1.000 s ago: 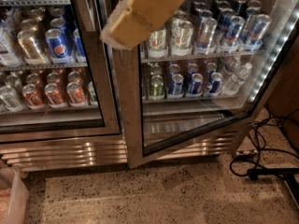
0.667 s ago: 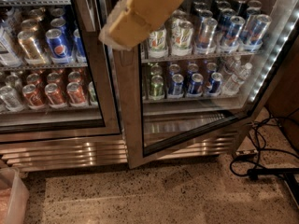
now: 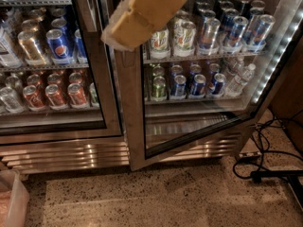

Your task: Open right fridge door

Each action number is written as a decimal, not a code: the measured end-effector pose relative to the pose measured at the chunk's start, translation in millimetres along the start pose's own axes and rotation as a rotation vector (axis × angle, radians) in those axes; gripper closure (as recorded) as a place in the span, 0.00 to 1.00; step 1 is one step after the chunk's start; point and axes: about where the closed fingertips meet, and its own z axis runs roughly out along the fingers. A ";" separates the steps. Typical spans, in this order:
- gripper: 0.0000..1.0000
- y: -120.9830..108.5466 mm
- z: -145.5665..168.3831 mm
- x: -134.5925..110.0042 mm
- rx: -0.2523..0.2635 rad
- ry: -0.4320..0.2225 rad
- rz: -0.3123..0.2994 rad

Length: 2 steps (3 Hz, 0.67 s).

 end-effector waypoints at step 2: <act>0.00 0.0 0.0 0.0 0.000 0.000 0.000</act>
Offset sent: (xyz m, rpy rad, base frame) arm 0.0166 -0.0118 -0.0264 0.2731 -0.0206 -0.1428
